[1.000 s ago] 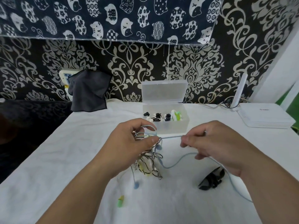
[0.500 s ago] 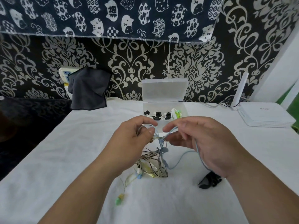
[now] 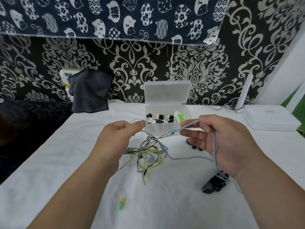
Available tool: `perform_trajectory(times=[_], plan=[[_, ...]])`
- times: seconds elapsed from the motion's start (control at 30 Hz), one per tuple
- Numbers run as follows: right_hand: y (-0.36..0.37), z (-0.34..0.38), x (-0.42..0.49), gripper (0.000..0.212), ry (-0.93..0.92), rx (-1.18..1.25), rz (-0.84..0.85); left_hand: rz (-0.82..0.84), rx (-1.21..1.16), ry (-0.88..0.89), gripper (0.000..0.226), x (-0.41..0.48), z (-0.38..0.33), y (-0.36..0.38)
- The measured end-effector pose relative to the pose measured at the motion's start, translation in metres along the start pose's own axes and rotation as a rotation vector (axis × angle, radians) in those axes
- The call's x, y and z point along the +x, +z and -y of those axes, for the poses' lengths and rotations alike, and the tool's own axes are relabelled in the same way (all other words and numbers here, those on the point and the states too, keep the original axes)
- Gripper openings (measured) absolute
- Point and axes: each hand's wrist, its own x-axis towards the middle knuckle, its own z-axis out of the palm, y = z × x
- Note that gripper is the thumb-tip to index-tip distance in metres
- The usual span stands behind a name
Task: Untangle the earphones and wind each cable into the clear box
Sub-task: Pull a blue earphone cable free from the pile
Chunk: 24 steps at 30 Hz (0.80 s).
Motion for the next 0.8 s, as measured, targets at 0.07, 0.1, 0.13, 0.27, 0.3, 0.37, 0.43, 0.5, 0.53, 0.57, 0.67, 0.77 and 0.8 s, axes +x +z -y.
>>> perform_trajectory(times=[0.07,0.1,0.13,0.27,0.3,0.37,0.43,0.5,0.53,0.57,0.67,0.77,0.8], plan=[[0.002,0.0,-0.002,0.044,0.016,-0.068,0.007,-0.065,0.04,0.014,0.043,0.001,0.002,0.001],[0.002,0.0,-0.003,0.05,0.021,-0.099,0.018,-0.093,0.059,0.023,0.043,0.001,0.002,0.001],[0.003,-0.001,-0.004,0.055,0.027,-0.12,0.036,-0.109,0.071,0.039,0.042,0.002,0.003,0.001],[0.008,0.002,-0.01,0.065,0.059,0.03,0.161,0.033,0.226,0.17,0.04,0.0,0.007,0.001],[0.009,0.002,-0.01,0.062,0.073,0.108,0.184,0.118,0.298,0.203,0.034,-0.002,0.008,0.002],[0.011,0.002,-0.009,0.037,0.094,0.188,0.201,0.268,0.387,0.273,0.033,-0.005,0.012,0.004],[0.012,-0.001,-0.007,0.025,0.097,0.203,0.19,0.33,0.433,0.348,0.028,-0.005,0.014,0.007],[0.012,-0.002,-0.008,0.038,0.086,0.23,0.169,0.33,0.499,0.41,0.02,-0.004,0.014,0.009],[0.012,-0.001,-0.008,0.042,0.085,0.237,0.163,0.326,0.546,0.43,0.021,-0.003,0.016,0.009],[0.01,0.001,-0.009,0.045,0.085,0.233,0.152,0.332,0.598,0.448,0.023,-0.002,0.018,0.009],[0.001,0.006,-0.006,0.048,0.12,0.165,0.058,0.344,0.768,0.46,0.031,0.0,0.027,0.01],[-0.013,0.007,-0.001,0.039,0.097,-0.141,-0.125,0.306,0.929,0.333,0.024,0.001,0.034,0.009],[-0.019,0.006,0.0,0.035,0.096,-0.336,-0.154,0.265,0.974,0.309,0.018,0.003,0.036,0.008]])
